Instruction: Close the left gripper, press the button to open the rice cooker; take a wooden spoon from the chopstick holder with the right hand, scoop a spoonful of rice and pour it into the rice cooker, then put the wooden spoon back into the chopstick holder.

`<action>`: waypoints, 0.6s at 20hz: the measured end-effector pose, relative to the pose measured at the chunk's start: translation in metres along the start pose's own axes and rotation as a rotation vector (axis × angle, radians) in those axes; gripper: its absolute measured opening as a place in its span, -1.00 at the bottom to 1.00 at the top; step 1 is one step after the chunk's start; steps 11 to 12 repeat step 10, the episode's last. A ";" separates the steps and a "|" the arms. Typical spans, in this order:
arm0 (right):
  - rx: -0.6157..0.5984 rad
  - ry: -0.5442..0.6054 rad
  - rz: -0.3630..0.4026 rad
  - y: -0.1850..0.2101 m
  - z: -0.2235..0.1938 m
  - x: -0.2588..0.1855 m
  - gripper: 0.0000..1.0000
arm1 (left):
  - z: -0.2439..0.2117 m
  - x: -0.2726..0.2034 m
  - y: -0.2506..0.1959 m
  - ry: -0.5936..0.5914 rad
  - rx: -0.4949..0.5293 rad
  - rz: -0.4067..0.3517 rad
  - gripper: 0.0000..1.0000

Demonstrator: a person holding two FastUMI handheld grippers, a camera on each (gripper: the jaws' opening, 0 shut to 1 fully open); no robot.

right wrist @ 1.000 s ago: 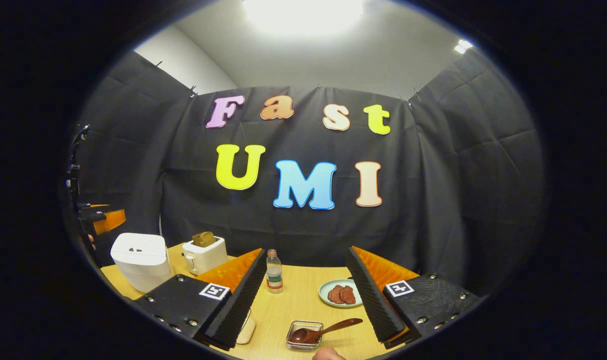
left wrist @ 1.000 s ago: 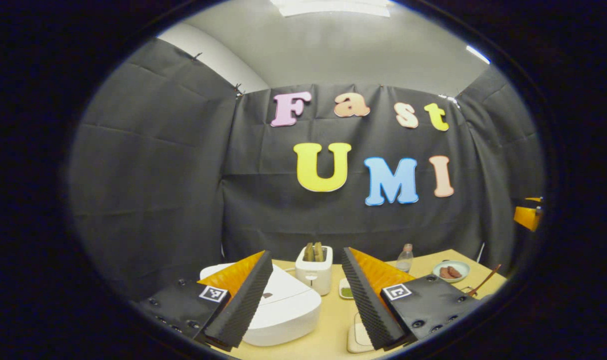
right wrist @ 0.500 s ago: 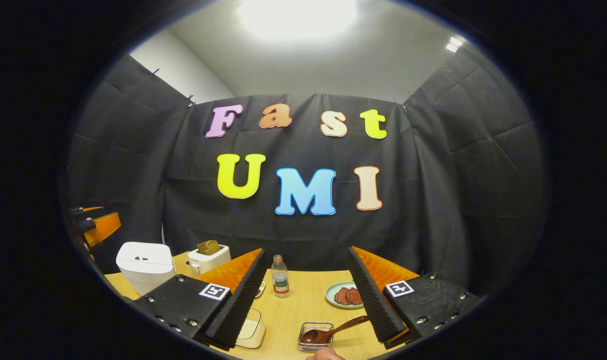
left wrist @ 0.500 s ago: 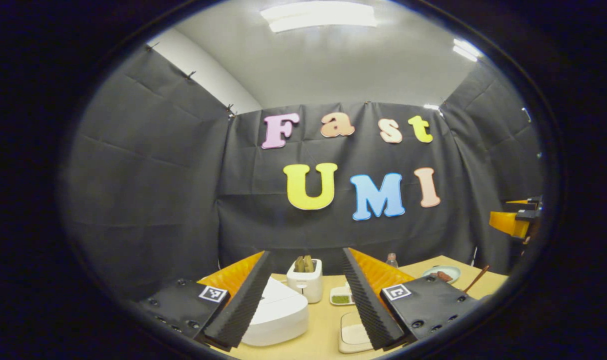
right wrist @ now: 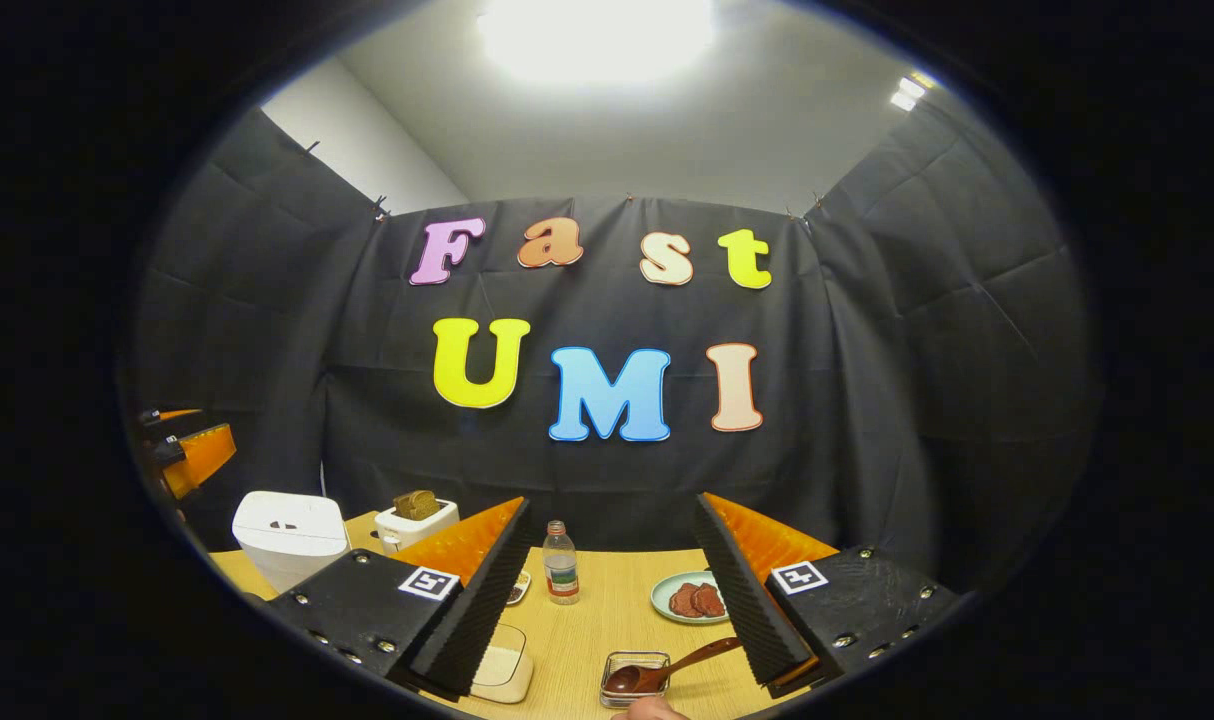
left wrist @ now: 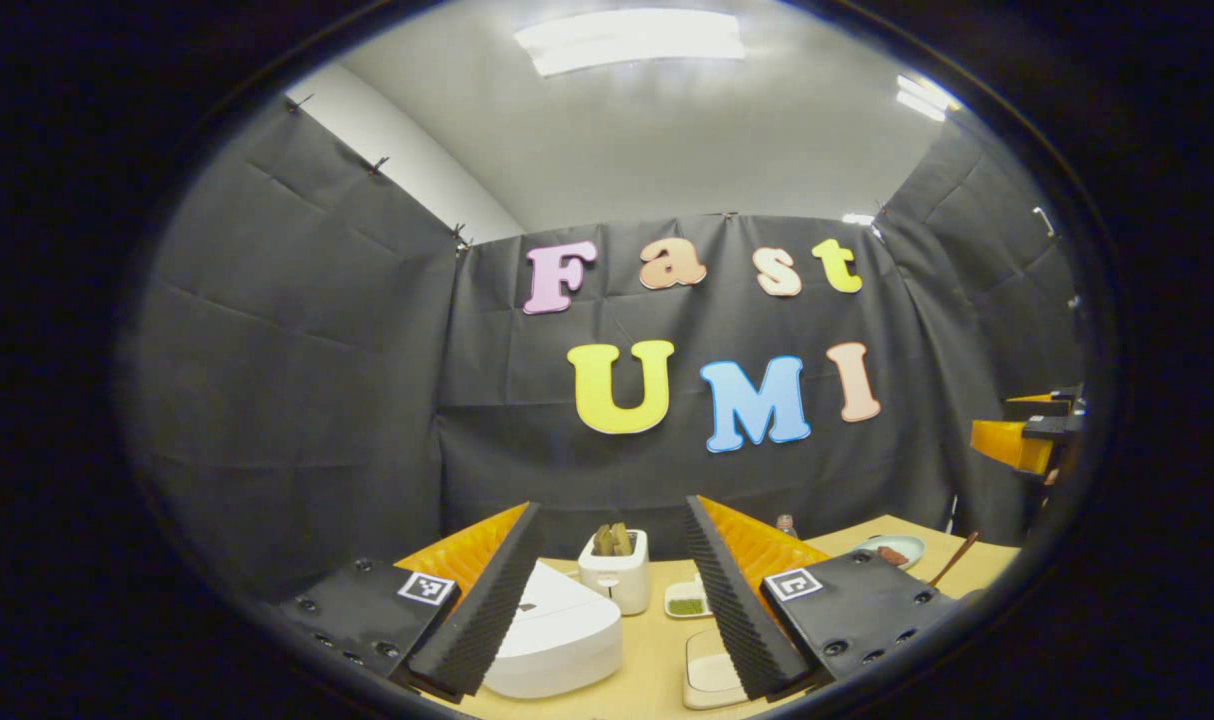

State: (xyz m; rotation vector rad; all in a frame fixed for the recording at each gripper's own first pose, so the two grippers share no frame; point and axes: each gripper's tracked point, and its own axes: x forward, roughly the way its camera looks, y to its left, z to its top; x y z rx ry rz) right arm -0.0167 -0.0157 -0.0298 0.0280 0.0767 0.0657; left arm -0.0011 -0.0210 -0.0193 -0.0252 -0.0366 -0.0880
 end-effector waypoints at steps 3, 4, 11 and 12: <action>0.014 0.003 0.009 0.005 0.000 -0.003 0.95 | 0.000 0.000 -0.001 0.000 -0.007 -0.010 0.89; 0.019 0.003 0.014 0.008 0.000 -0.005 0.95 | 0.002 0.000 0.001 -0.002 -0.004 -0.005 0.94; 0.000 -0.037 0.002 0.012 0.018 -0.006 0.96 | 0.008 -0.006 0.011 -0.030 0.021 -0.006 0.94; 0.000 -0.037 0.002 0.012 0.018 -0.006 0.96 | 0.008 -0.006 0.011 -0.030 0.021 -0.006 0.94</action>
